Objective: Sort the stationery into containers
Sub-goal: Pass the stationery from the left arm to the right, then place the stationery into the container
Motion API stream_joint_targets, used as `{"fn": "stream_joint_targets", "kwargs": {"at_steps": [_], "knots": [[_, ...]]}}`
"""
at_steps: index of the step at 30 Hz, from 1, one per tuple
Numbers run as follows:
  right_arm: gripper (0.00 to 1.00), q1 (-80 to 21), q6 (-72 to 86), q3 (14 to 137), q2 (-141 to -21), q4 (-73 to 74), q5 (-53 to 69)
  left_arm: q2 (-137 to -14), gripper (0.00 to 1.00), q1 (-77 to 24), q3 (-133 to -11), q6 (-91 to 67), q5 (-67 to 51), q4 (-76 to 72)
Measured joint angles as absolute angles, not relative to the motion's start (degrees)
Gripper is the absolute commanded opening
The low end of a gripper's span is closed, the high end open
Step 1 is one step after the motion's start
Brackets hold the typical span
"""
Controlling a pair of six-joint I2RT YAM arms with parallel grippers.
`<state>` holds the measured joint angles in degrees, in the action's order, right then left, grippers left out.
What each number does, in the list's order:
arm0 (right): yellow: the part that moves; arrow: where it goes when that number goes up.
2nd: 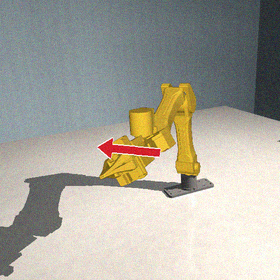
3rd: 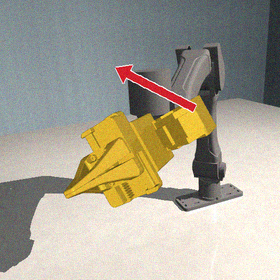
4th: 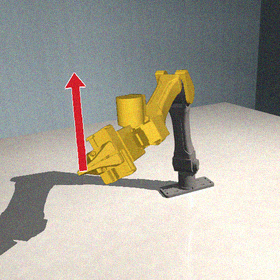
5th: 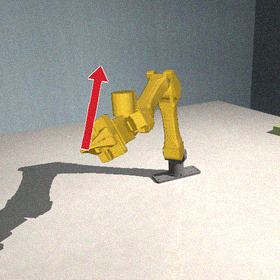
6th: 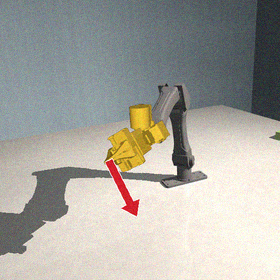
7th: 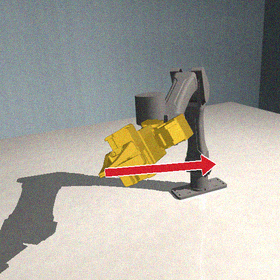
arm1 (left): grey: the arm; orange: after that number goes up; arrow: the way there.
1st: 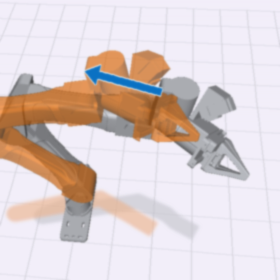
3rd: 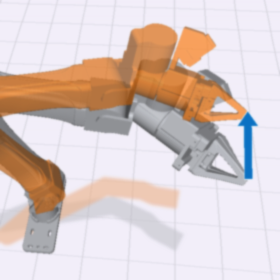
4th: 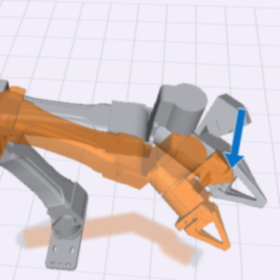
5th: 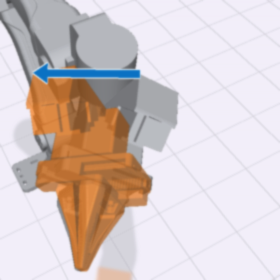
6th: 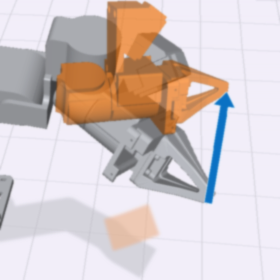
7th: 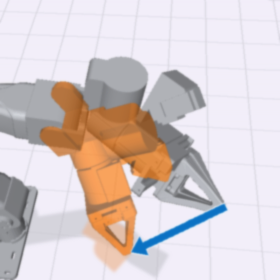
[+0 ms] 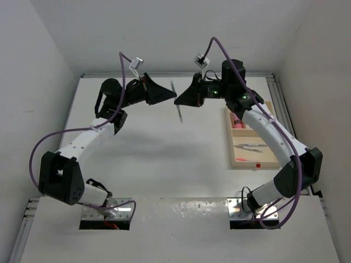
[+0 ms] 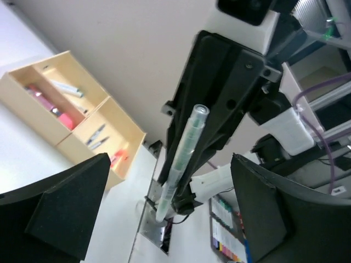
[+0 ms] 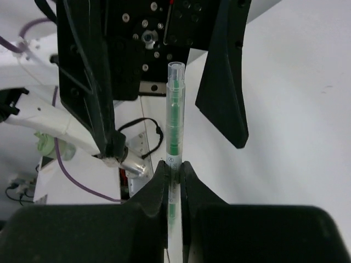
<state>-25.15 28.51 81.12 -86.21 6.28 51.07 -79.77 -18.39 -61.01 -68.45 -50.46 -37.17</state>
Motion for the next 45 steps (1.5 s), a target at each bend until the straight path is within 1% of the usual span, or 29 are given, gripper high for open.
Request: {"fn": "stream_joint_targets", "kwargs": {"at_steps": [3, 7, 9, 12, 14, 16, 19, 22, 26, 29, 31, 32, 34, 35, 36, 38, 42, 44, 45], "knots": [[0.0, -23.88, 23.42, 81.12, -85.91, 11.46, 51.42, -79.9, 1.0, -17.47, -62.39, -62.04, -51.03, -29.08], [0.0, -17.74, 7.7, 81.14, -84.23, 23.94, 51.05, -83.79, 1.0, -14.66, -72.82, -46.09, -51.33, -9.52], [0.0, -13.76, -3.46, 81.49, -82.87, 33.45, 50.17, -85.69, 1.0, -12.86, -77.23, -38.5, -50.17, -1.34], [0.0, -7.68, -27.05, 80.99, -80.25, 47.59, 45.69, -85.76, 1.0, -10.33, -76.9, -30.11, -46.33, 6.7], [0.0, -3.77, -41.39, 77.65, -77.28, 54.17, 42.26, -85.6, 1.0, -9.54, -75.13, -25.54, -42.83, 10.33], [0.0, 1.45, -55.61, 71.68, -73.63, 58.94, 38.72, -85.67, 1.0, -9.52, -74.35, -20.69, -38.5, 15.46], [0.0, 9.19, -72.44, 62.83, -70.91, 63.53, 32.91, -86.48, 1.0, -10.76, -76.07, -14.9, -33.71, 22.92], [0.0, 13.56, -83.99, 57.93, -72.36, 64.66, 28.62, -89.01, 1.0, -11.14, -80.29, -10.59, -32.1, 28.29], [0.0, 14.72, -91.37, 57.65, -76.31, 62.72, 25.56, -90.35, 1.0, -9.87, -81.14, -7.86, -31.77, 31.48], [0.0, 14.41, -94.87, 56.25, -77.12, 59.11, 23.88, -90.32, 1.0, -9.28, -80.6, -6.63, -31.33, 32.1], [0.07, 13.93, -97.58, 53.87, -77.25, 56.69, 22.13, -90.32, 1.0, -9.19, -79.68, -6.13, -30.63, 32.16], [0.16, 13.61, -98.85, 52.58, -77.54, 55.88, 20.99, -90.32, 1.0, -9.02, -79.22, -5.96, -30.3, 32.4], [0.26, 13.23, -100.22, 51.03, -78.02, 54.74, 19.51, -90.32, 1.0, -8.99, -79.02, -5.8, -29.34, 33.26], [0.37, 13.1, -100.88, 50.26, -78.41, 54.17, 18.76, -90.32, 1.0, -8.97, -79.02, -5.74, -28.73, 33.65], [0.43, 12.95, -101.34, 49.78, -78.78, 53.84, 18.02, -90.32, 1.0, -8.93, -79.02, -5.56, -28.05, 33.93], [0.52, 12.91, -102.21, 49.1, -79.42, 52.77, 16.97, -90.32, 1.0, -8.75, -79.02, -5.26, -27.0, 34.5], [0.6, 12.97, -101.34, 48.86, -79.55, 51.16, 16.51, -90.32, 1.0, -7.27, -79.0, -5.15, -25.5, 34.76], [0.63, 12.99, -97.71, 49.98, -79.66, 51.94, 17.54, -90.32, 1.0, -6.17, -79.0, -5.17, -24.91, 34.76], [0.67, 12.99, -95.0, 51.48, -79.75, 52.8, 18.61, -90.32, 1.0, -5.54, -79.0, -5.17, -24.51, 34.76]]}}
